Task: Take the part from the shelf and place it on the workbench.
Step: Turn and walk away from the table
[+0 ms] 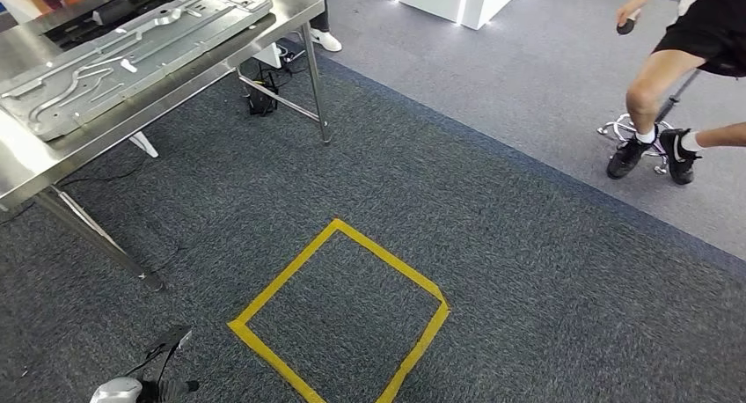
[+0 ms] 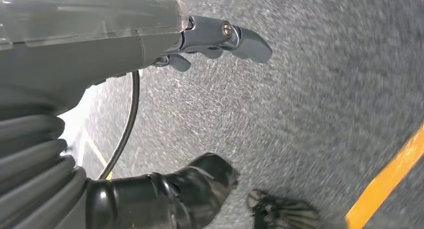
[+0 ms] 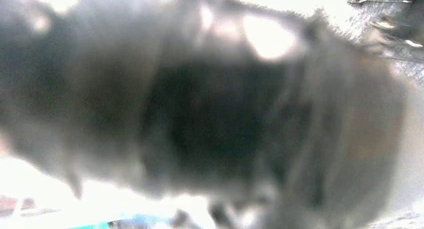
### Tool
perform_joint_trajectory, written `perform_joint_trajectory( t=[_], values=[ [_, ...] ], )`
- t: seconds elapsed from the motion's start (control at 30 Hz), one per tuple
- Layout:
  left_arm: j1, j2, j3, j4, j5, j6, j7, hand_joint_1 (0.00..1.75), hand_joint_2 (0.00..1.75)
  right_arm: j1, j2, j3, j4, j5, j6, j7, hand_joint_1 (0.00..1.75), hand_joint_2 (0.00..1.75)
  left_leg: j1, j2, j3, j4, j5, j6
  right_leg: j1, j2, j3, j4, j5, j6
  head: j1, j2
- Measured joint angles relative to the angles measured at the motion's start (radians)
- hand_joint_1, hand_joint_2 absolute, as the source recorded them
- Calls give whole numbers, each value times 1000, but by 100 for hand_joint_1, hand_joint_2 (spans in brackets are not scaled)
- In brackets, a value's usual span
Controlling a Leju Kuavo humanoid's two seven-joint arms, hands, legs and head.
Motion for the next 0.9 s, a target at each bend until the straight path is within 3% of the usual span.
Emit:
perform_joint_trajectory(
  t=[0.03,0.07,0.1,0.13,0.17,0.2,0.23,0.27,0.33,0.4,0.5,0.53,0.57,0.6,0.67,0.7,0.73,0.8,0.87,0.9],
  values=[
    [0,1,-2,2,5,-10,-4,0,0,0,0,-1,0,1,2,-2,0,0,2,10,-12,4,6,-5,-8,-6,-7,52,-7,8,0,0],
    [0,2,-4,3,10,-16,-6,0,0,0,0,-2,0,1,7,-3,0,0,6,19,-26,10,11,-10,-17,-9,1,76,7,17,0,0],
    [-1,2,-7,4,16,-18,-6,0,0,0,0,-3,0,2,10,-4,0,0,10,26,-40,19,15,-15,-25,-12,27,63,31,26,0,0],
    [-3,3,-10,6,21,-19,-6,0,0,0,0,-4,0,2,14,-5,0,0,14,31,-54,31,16,-22,-33,-15,74,12,50,35,0,0],
    [-5,5,-12,6,25,-19,-6,0,0,0,1,-5,0,1,16,-5,0,0,17,35,-69,46,15,-30,-38,-18,130,-58,49,44,1,0],
    [-7,7,-15,7,29,-21,-5,0,0,-1,1,-6,0,1,17,-6,0,0,19,37,-81,61,13,-38,-38,-20,174,-118,38,45,1,0],
    [-9,10,-17,8,34,-25,-5,0,0,-2,2,-7,0,1,17,-7,0,0,20,39,-90,75,11,-46,-37,-21,202,-161,21,41,1,0],
    [-10,11,-19,9,39,-29,-5,0,0,-3,2,-7,0,1,17,-8,0,0,21,41,-96,85,10,-54,-32,-19,211,-177,6,32,0,0],
    [-12,12,-20,12,52,-39,-7,0,0,-1,2,-8,0,2,19,-11,0,0,26,40,-100,96,10,-67,-27,-17,205,-178,6,8,-1,0],
    [-9,13,-22,16,64,-48,-8,0,0,-1,2,-9,0,5,21,-16,0,0,32,29,-121,138,-25,-76,-23,-17,199,-181,15,-12,-1,0],
    [-6,15,-22,21,76,-56,-12,0,0,-2,2,-11,0,12,24,-22,0,0,34,11,-203,326,-130,-79,-12,-16,184,-183,27,-30,-2,0],
    [-5,15,-22,23,78,-59,-13,0,0,-1,2,-12,0,14,25,-23,0,0,34,9,-223,377,-145,-78,-7,-14,181,-182,28,-33,-2,0],
    [-3,16,-22,25,81,-63,-14,0,0,0,2,-12,0,16,27,-25,0,0,32,9,-227,393,-138,-74,-3,-13,179,-181,29,-34,-2,0],
    [-2,16,-22,27,83,-66,-14,0,0,0,2,-13,0,17,29,-25,0,0,30,8,-210,368,-112,-67,0,-11,179,-180,29,-35,-2,0],
    [-1,19,-22,30,87,-71,-14,0,0,-1,2,-14,0,19,32,-27,0,0,20,5,-140,233,-40,-47,5,-7,183,-180,28,-35,-1,0],
    [-1,22,-22,31,90,-73,-14,0,0,-3,3,-14,0,20,32,-28,0,0,15,3,-106,169,-18,-37,6,-6,183,-181,29,-34,0,0],
    [-2,26,-23,32,92,-75,-13,0,0,-5,5,-14,0,20,33,-28,0,0,10,2,-85,123,-8,-29,5,-5,182,-182,31,-31,0,0],
    [-3,33,-23,34,94,-78,-11,0,0,-7,7,-14,0,20,33,-29,0,0,3,2,-72,90,-7,-22,1,-4,179,-188,37,-22,-2,0],
    [-4,35,-23,35,97,-81,-10,0,0,-5,8,-14,0,22,33,-29,0,0,9,5,-59,57,6,-17,1,-6,178,-187,33,-12,-5,0],
    [-4,36,-23,36,98,-82,-10,0,0,-5,8,-14,0,23,33,-29,0,0,13,7,-53,41,13,-13,1,-6,169,-168,18,-9,-5,0]
  ],
)
